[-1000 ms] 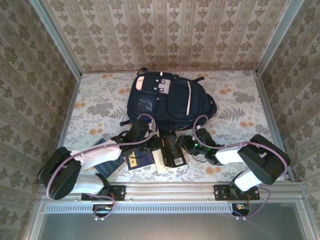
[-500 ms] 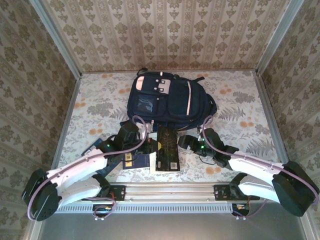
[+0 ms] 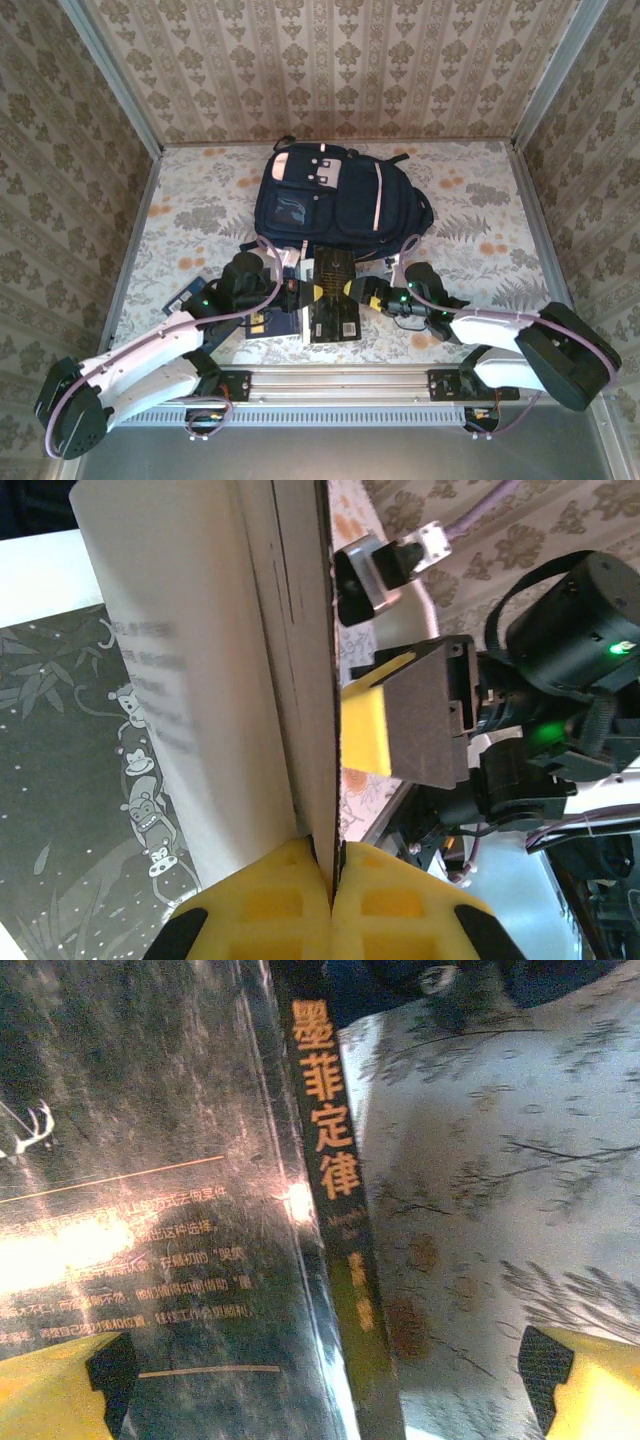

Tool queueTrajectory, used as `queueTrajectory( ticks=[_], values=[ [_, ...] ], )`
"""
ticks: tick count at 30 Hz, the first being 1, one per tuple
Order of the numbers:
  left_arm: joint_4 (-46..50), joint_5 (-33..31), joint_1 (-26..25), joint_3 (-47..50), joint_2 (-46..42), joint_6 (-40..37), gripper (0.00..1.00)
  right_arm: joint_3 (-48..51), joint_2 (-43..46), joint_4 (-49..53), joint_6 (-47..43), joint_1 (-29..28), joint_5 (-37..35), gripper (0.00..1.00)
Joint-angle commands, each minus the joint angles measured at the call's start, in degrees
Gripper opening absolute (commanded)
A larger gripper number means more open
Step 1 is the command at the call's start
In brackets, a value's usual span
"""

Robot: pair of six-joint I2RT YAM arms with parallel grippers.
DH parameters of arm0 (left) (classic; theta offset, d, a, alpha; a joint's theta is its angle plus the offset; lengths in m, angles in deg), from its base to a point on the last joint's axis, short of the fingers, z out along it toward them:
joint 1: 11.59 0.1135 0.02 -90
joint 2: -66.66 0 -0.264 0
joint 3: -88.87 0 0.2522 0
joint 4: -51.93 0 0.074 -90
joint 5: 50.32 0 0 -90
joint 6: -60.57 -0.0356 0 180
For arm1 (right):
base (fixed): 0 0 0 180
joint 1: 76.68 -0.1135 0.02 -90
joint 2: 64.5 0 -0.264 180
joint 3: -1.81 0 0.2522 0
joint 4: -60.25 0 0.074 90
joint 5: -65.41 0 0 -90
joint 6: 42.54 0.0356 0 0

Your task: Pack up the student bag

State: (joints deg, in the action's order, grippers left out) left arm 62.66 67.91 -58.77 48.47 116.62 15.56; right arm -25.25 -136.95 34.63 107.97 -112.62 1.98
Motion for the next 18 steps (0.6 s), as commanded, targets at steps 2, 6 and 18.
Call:
queueTrajectory(
  ticks=[2,6,18],
  values=[
    [-7.4,2.5,-0.6,-0.4,-2.7,0.3,0.00,0.3,-5.2,-18.4,5.3,-0.8,5.2,1.00],
    [-4.7,1.6,-0.6,-0.8,-4.4,-1.0,0.00,-0.4,-11.7,-31.6,9.9,-2.7,7.3,0.98],
    [-0.9,0.0,0.0,0.0,-5.5,-3.0,0.00,-0.5,-7.6,-29.6,8.3,-6.4,2.2,0.49]
  ],
)
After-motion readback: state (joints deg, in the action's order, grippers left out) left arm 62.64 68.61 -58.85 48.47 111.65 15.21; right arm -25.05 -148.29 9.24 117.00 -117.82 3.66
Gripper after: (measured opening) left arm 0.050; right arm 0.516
